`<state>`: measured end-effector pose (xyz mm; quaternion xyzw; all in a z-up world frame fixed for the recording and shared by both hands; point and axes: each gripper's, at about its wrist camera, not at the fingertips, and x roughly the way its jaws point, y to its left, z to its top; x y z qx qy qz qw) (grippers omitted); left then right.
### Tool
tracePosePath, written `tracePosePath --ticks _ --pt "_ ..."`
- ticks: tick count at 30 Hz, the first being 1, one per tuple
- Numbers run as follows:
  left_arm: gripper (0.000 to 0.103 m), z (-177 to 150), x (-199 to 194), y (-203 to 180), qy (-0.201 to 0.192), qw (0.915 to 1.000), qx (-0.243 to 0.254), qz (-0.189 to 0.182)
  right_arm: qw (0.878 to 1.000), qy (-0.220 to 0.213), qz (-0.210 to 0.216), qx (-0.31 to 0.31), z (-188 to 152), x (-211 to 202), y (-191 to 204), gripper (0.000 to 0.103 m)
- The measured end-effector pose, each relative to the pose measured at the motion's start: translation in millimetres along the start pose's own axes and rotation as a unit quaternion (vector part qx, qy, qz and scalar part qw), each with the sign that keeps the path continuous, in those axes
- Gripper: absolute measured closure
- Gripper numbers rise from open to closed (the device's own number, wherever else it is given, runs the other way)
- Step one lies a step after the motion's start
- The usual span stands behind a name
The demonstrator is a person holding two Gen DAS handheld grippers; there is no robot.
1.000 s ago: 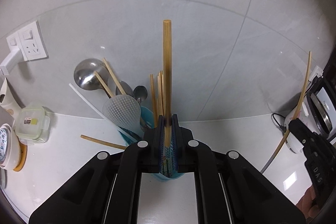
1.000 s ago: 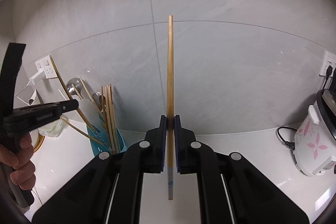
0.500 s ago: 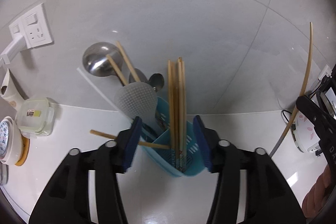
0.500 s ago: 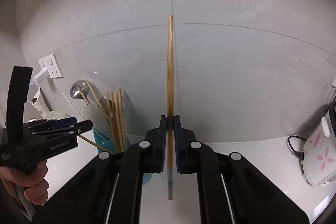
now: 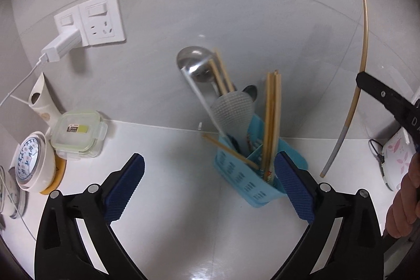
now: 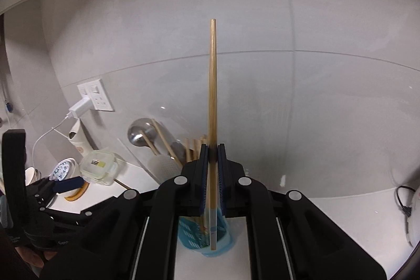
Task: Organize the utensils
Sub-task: 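Lower the right chopstick into the caddy and open the right gripper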
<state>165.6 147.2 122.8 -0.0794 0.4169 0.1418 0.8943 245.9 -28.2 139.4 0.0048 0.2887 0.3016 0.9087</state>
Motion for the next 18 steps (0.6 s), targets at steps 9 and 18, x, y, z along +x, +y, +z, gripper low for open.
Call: tracePosePath --ticks 9,18 --pt "0.006 -14 11 24 0.018 0.9997 -0.018 0.006 1.000 0.003 0.021 -0.018 -20 36 18 0.096" --pt "0.006 -22 26 29 0.020 0.9997 -0.013 0.002 0.999 0.036 0.004 -0.023 -43 61 19 0.096"
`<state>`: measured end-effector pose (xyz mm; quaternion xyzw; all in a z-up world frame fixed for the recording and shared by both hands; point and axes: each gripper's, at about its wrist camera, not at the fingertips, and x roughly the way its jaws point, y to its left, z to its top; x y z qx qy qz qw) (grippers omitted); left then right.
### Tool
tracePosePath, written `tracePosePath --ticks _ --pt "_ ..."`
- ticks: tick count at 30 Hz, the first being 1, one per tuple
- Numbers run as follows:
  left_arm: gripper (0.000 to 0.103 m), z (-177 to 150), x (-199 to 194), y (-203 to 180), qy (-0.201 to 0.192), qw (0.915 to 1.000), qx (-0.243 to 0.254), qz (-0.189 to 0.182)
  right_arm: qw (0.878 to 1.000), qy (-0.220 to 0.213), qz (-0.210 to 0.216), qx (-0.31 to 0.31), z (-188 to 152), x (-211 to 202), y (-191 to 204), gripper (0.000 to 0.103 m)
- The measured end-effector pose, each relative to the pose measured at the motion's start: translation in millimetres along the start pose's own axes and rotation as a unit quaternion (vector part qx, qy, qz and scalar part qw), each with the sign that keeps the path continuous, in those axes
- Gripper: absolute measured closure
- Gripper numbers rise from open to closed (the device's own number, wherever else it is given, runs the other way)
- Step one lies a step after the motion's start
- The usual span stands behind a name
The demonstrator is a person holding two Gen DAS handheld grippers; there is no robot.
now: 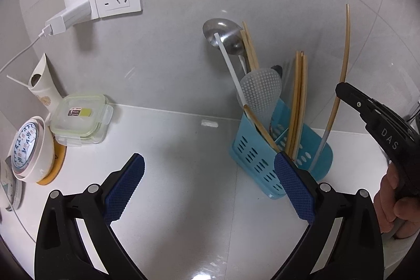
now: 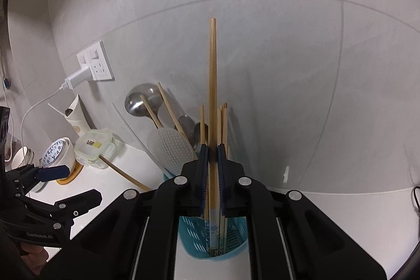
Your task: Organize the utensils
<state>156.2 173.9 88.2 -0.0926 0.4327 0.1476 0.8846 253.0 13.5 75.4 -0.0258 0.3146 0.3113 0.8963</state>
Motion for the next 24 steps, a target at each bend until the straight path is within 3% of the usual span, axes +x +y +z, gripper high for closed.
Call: tracePosePath --ticks 8,10,12,17,21,24 --pt "0.006 -2 5 -1 0.005 0.9999 -0.005 -0.010 1.000 0.025 -0.014 -0.004 -12 5 -1 0.094" --pt "0.006 -2 3 -2 0.003 0.9999 -0.005 -0.013 0.999 0.027 -0.019 -0.002 -16 -1 -3 0.081" --pt "0.006 -2 0 -3 0.000 0.9998 -0.007 -0.018 0.999 0.022 -0.030 0.003 -20 -11 -5 0.055" --pt "0.006 -6 -8 -10 -0.007 0.9997 -0.001 -0.024 0.998 0.030 -0.051 0.010 -30 -35 -15 0.027" --pt "0.006 -10 -18 -15 -0.011 0.9994 0.001 -0.033 0.997 0.041 -0.069 0.023 -41 -56 -24 0.010" --pt "0.006 -15 -24 -19 -0.010 0.9993 0.005 -0.037 0.995 0.055 -0.083 0.033 -50 -66 -30 0.008"
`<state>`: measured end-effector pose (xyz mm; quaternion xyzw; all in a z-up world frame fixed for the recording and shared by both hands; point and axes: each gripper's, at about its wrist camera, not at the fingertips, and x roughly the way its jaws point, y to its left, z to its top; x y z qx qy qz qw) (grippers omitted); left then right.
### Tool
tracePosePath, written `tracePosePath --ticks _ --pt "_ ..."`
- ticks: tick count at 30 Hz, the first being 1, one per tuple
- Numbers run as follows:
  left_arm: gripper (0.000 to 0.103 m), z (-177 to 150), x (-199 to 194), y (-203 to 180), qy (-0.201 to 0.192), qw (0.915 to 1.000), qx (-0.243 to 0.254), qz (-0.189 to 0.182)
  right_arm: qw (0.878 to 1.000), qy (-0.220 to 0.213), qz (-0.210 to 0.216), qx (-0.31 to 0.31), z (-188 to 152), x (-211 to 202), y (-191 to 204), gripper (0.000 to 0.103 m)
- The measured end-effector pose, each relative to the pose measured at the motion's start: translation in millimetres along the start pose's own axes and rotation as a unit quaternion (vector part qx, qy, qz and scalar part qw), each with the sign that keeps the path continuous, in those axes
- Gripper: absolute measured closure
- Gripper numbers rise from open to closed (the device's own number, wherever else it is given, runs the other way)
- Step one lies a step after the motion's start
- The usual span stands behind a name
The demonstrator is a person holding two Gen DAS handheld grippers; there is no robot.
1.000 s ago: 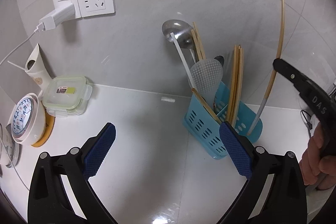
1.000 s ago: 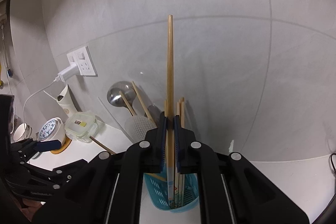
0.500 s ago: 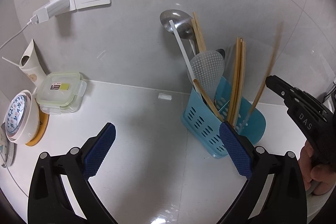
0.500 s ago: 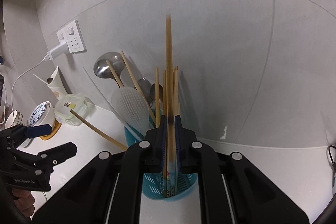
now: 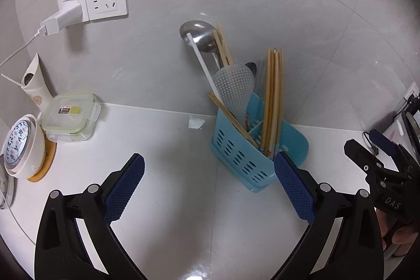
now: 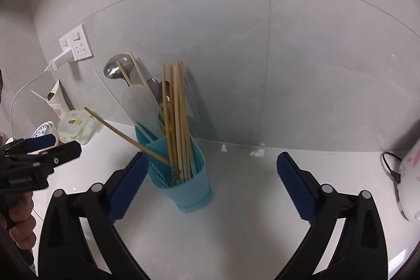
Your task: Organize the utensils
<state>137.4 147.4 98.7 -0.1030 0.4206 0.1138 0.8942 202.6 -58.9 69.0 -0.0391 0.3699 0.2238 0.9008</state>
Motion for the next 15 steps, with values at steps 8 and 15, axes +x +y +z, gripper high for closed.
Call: tracePosePath --ticks 8,15 --pt "0.006 -21 -3 -8 0.015 0.9998 0.012 -0.003 0.999 0.037 -0.028 0.012 -23 -5 -5 0.008" --pt "0.006 -31 -1 -9 0.026 0.9996 0.011 -0.006 0.998 0.048 -0.025 0.012 -32 -7 -3 0.008"
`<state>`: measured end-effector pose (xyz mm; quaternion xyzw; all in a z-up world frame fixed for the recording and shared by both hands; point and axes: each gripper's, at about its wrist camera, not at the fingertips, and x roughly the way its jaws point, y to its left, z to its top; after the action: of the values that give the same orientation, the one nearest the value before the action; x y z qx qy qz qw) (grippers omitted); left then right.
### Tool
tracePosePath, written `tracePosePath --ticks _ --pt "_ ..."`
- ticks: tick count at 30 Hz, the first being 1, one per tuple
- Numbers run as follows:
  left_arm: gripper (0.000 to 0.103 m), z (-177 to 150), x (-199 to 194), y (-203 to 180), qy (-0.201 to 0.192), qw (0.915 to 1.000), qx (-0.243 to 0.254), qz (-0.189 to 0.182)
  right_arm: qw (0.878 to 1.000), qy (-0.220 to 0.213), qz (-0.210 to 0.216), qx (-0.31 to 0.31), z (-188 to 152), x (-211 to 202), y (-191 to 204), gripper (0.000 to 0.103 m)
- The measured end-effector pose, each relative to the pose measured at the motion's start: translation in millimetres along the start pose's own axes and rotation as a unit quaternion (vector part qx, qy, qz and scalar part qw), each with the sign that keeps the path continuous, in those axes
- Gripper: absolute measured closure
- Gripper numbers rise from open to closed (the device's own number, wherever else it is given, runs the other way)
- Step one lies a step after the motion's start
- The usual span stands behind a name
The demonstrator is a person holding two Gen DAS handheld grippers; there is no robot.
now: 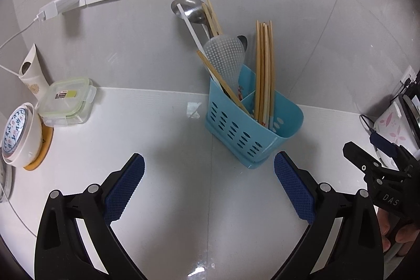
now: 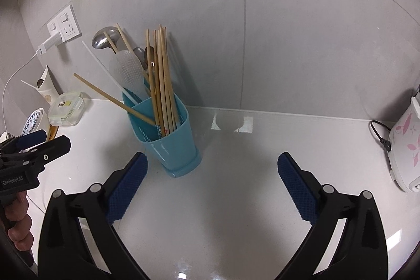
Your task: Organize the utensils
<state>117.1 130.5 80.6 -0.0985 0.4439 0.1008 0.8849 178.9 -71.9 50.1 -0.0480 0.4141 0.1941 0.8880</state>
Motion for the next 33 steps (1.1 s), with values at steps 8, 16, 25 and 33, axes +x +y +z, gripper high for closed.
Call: tracePosePath --ticks 8,16,25,33 --pt "0.006 1.1 0.8 -2.6 0.000 1.0000 0.002 0.000 1.000 0.002 -0.001 -0.003 3.3 0.4 1.3 0.008" --pt "0.006 1.9 0.7 -2.9 0.001 1.0000 0.000 0.000 1.000 0.004 -0.002 -0.005 3.9 1.6 1.2 0.008" --pt "0.006 3.1 0.6 -5.2 0.000 1.0000 0.004 -0.001 1.000 0.006 -0.005 -0.007 3.9 3.0 1.6 0.008" --pt "0.006 2.9 2.0 -7.9 0.002 0.9999 0.012 -0.003 1.000 0.010 -0.006 -0.011 4.1 3.7 0.8 0.008"
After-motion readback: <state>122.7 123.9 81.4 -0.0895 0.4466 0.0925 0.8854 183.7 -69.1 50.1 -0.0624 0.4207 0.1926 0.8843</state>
